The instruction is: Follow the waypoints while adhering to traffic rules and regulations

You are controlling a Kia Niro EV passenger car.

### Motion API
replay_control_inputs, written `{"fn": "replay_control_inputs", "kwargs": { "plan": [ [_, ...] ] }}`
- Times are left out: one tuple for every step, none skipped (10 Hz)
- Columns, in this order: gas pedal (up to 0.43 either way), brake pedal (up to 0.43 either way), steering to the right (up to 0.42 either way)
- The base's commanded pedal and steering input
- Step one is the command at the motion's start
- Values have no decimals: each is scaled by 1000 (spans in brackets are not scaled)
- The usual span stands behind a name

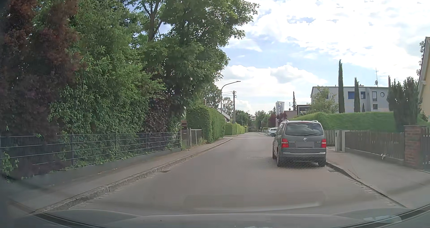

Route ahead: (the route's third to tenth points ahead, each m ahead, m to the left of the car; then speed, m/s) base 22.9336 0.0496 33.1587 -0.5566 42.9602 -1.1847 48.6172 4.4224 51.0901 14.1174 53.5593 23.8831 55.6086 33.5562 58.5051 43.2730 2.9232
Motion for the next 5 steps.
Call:
{"fn": "replay_control_inputs", "kwargs": {
  "plan": [
    [280,18,-112],
    [280,18,-99],
    [280,18,-98],
    [240,18,-99],
    [189,18,-102]
  ]
}}
